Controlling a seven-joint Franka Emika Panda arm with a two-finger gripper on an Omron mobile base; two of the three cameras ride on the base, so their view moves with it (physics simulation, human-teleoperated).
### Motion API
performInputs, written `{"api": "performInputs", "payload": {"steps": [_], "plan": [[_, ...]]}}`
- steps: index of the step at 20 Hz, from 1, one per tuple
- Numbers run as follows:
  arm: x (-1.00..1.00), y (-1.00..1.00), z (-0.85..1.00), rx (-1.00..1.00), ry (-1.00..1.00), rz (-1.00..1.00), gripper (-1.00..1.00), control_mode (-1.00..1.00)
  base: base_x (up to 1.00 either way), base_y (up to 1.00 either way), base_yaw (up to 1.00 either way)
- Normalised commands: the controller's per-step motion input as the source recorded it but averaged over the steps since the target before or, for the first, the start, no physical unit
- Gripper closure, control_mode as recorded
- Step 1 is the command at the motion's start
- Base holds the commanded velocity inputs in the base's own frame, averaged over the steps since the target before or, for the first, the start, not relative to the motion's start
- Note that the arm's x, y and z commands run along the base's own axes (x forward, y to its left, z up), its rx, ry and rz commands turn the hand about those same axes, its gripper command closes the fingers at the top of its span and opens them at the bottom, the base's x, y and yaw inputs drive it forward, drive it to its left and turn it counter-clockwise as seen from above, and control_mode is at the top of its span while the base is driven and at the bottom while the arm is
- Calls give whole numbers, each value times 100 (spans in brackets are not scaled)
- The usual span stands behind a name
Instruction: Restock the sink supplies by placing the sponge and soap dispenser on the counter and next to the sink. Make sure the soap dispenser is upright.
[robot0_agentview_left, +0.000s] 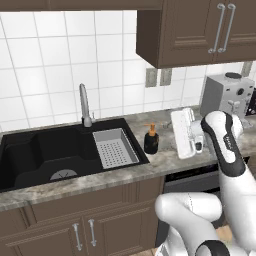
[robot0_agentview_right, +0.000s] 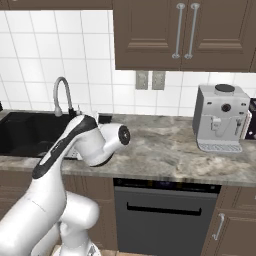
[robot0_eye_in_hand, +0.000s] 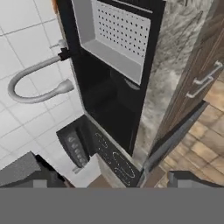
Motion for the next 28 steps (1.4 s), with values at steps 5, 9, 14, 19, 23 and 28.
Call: {"api": "performInputs", "payload": {"steps": [5, 9, 14, 19, 23, 28], "plan": [[-99, 0, 0, -41, -41, 24, -100, -100, 0, 0, 0], [-94, 0, 7, -46, -33, 24, -100, -100, 0, 0, 0], [-97, -5, 2, -45, -27, 18, -100, -100, 0, 0, 0], [-59, -9, -9, -41, -7, 8, -100, -100, 0, 0, 0], [0, 9, -49, -23, 5, 2, -100, -100, 0, 0, 0], [0, 0, -23, -1, 8, 1, -100, -100, 0, 0, 0]]}}
